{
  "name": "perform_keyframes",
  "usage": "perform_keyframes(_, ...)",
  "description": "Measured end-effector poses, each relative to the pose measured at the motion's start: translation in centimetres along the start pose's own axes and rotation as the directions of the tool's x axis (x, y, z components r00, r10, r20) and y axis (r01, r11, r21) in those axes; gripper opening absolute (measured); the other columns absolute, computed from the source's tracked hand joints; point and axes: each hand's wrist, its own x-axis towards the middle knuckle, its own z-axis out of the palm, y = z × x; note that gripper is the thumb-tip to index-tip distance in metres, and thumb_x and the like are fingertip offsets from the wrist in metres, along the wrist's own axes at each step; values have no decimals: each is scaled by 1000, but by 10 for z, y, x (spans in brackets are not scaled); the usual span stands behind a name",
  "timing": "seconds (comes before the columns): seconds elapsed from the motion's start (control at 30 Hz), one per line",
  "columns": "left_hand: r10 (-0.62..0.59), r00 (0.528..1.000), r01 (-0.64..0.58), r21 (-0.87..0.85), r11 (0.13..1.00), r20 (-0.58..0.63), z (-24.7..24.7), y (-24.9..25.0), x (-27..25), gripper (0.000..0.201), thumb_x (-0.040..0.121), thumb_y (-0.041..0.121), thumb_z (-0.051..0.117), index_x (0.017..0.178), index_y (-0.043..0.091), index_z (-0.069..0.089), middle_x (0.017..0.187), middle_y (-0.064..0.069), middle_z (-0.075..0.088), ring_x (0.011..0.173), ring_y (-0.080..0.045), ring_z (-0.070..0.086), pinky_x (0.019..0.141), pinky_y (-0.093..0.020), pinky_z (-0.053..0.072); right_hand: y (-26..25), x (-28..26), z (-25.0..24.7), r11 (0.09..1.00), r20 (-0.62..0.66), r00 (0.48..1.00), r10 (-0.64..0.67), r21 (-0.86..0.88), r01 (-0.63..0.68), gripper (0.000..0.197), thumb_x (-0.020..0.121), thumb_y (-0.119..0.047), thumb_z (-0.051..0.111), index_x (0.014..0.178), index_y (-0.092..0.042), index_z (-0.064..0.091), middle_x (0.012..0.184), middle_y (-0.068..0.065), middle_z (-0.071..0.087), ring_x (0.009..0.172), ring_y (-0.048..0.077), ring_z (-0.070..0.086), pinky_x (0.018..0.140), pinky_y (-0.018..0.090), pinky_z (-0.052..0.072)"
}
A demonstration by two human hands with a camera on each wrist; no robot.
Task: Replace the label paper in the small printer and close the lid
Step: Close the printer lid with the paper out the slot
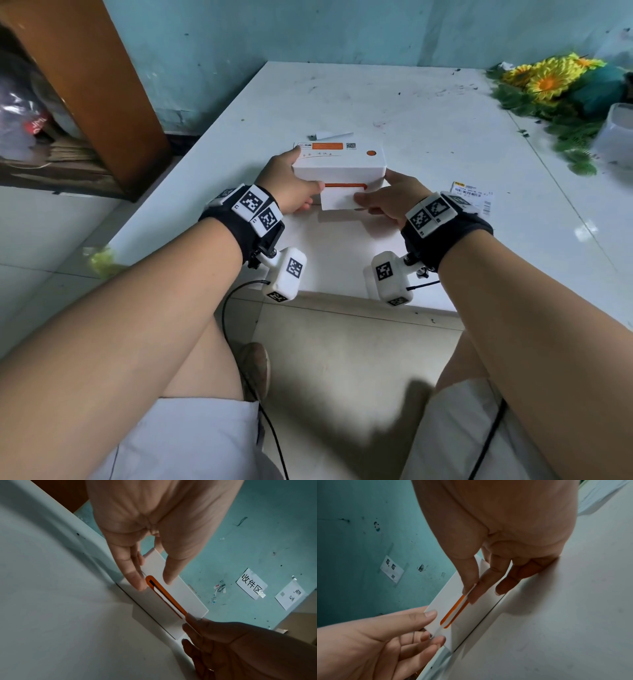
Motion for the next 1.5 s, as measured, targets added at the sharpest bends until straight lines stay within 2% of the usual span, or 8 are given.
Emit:
perform_keyframes(0.33, 7, 1000, -9, -56, 998, -31, 0, -6, 6, 91, 86, -1, 82, 163, 16, 36, 122, -4, 64, 94, -35, 79, 86, -45, 67, 3, 4, 6, 993, 22, 1000, -21, 120, 18, 52, 79, -11, 92, 125, -23, 72, 112, 4, 83, 104, 24, 82, 104, 39, 61)
perform_keyframes(0.5, 13, 1000, -13, -8, 1000, 11, -3, -6, 9, 82, 91, 8, 80, 159, 21, 36, 118, -11, 68, 83, -25, 71, 88, -49, 66, 0, 2, 4, 994, 44, 999, -26, 104, 22, 51, 83, -9, 90, 129, -22, 70, 113, 5, 82, 102, 23, 82, 100, 36, 63)
perform_keyframes(0.63, -78, 996, 75, -80, 994, -38, -6, -4, 14, 62, 94, 25, 79, 145, 13, 44, 105, -7, 70, 97, -27, 75, 90, -46, 65, -6, 0, -2, 993, 59, 998, 14, 114, -21, 28, 92, -15, 83, 117, -19, 72, 93, 1, 78, 73, 10, 73, 56, 12, 55)
perform_keyframes(0.77, -130, 990, 119, -200, 973, -46, -7, -7, 21, 39, 94, 39, 76, 116, 7, 69, 106, -11, 75, 89, -25, 79, 87, -44, 67, -9, -1, -3, 978, -34, 997, 66, 200, -57, 12, 99, -16, 76, 92, -13, 67, 76, 3, 66, 58, 10, 65, 43, 11, 48)
perform_keyframes(1.03, -111, 984, 92, -133, 987, -138, -12, -14, 33, 38, 90, 47, 80, 86, 16, 58, 91, -12, 73, 71, -22, 67, 68, -34, 61, -6, 8, -2, 984, -51, 996, 71, 165, -62, 44, 91, 0, 80, 132, -3, 65, 99, 12, 74, 88, 25, 75, 93, 34, 64)
perform_keyframes(1.17, -126, 982, 107, -136, 985, -139, -11, -12, 30, 40, 98, 51, 68, 80, 16, 57, 95, -13, 71, 78, -27, 68, 78, -41, 66, -12, 1, -3, 991, -36, 997, 72, 115, -67, 18, 90, -23, 82, 94, -14, 67, 81, 5, 70, 60, 13, 63, 46, 17, 47)
perform_keyframes(1.33, -92, 978, 75, -93, 993, -189, -13, -13, 29, 49, 97, 56, 65, 72, 15, 55, 91, -11, 67, 110, -40, 71, 94, -54, 63, -17, -5, -6, 924, -30, 987, 158, 358, -137, 35, 91, -66, 64, 105, -35, 68, 93, 1, 73, 70, 18, 70, 71, 26, 52)
perform_keyframes(1.5, -92, 978, 60, -168, 984, -188, -11, -11, 26, 48, 97, 49, 70, 69, 13, 57, 93, -20, 71, 101, -43, 77, 86, -54, 66, -16, -6, -5, 926, -109, 971, 212, 340, -164, 32, 101, -52, 62, 106, -21, 64, 78, 1, 69, 58, 15, 65, 44, 17, 40)
